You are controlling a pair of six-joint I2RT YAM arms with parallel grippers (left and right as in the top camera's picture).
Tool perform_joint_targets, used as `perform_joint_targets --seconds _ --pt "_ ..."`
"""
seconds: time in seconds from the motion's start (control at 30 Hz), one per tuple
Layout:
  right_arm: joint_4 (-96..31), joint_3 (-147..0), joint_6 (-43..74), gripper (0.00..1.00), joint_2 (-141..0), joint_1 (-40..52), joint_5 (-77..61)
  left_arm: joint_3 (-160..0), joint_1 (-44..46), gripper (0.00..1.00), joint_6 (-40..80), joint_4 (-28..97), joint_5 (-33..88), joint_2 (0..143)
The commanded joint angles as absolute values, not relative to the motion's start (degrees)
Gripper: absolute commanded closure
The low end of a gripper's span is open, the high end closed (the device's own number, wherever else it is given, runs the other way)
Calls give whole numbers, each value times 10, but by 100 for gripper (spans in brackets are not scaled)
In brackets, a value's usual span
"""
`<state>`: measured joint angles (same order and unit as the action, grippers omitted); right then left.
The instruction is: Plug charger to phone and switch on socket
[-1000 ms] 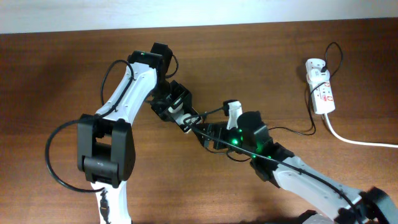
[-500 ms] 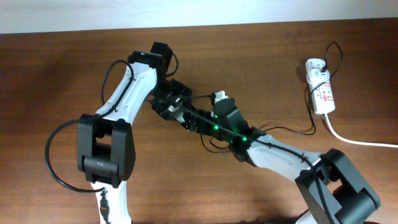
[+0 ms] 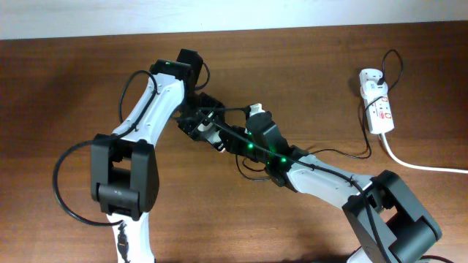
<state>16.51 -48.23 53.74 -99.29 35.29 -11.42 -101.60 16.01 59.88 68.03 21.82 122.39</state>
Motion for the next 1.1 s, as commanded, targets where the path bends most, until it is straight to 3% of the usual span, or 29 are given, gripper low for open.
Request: perform_joint_targets --seconds 0.0,0.07,0.23,0.4,0.6,0.77,0.93,1.0,1.07 --pt "165 -492 526 96 -998 355 -113 -1029 159 18 547 688 278 1226" --pt "164 -492 526 96 -998 349 -116 -1038 148 1 504 726 295 1218" --pt "131 -492 512 96 -972 306 -151 -1049 112 1 401 761 279 1145" --pt "58 -492 498 96 -890 232 -206 -1048 100 1 367 777 139 1045" --pt "17 -489 472 96 -796 117 -357 -976 100 1 339 773 141 971" --pt "18 -467 494 96 -777 58 -463 -786 100 1 303 628 248 898" --pt "53 -444 579 96 -777 57 -470 -615 100 1 305 330 450 872" --pt "77 -437 613 96 -778 57 -467 -566 104 1 344 205 465 872" --pt "95 -434 632 96 -782 57 -460 -537 116 1 385 121 406 872"
